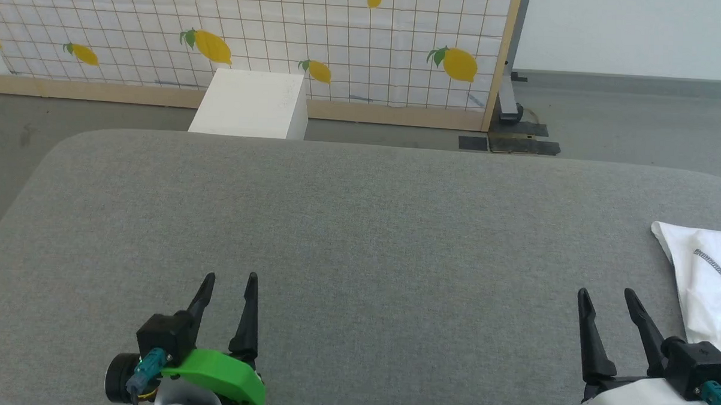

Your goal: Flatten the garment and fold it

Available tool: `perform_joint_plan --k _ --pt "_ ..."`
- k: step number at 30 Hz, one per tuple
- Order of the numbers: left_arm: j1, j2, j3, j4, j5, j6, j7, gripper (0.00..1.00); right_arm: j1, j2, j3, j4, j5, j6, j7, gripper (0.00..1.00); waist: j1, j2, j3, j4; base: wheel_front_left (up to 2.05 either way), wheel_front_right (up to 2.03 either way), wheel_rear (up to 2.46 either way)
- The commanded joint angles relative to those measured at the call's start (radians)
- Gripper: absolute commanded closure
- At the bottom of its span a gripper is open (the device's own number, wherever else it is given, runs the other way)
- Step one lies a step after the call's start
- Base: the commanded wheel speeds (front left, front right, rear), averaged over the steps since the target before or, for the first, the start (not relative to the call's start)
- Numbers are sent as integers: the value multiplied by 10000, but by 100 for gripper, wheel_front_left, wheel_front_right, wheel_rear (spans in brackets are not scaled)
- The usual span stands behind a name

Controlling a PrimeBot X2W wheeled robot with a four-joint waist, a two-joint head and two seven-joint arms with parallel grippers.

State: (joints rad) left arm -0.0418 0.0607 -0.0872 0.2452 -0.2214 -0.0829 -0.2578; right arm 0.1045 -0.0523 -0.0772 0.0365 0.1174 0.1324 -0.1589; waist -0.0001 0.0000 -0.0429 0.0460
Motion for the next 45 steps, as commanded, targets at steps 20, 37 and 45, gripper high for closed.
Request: perform_joint_plan --k 20,37,45 --pt "4 -32 183 -163 31 68 48 100 -17 -2 170 0 146 0 24 100 1 0 142 -129 0 0 0" --pt "74 -44 299 -549 399 197 474 100 -190 2 271 -61 -77 -3 288 100 1 0 191 -185 0 0 0" --pt "107 -50 354 -732 573 257 676 100 -272 4 319 -90 -182 -4 413 100 1 0 213 -211 0 0 0"
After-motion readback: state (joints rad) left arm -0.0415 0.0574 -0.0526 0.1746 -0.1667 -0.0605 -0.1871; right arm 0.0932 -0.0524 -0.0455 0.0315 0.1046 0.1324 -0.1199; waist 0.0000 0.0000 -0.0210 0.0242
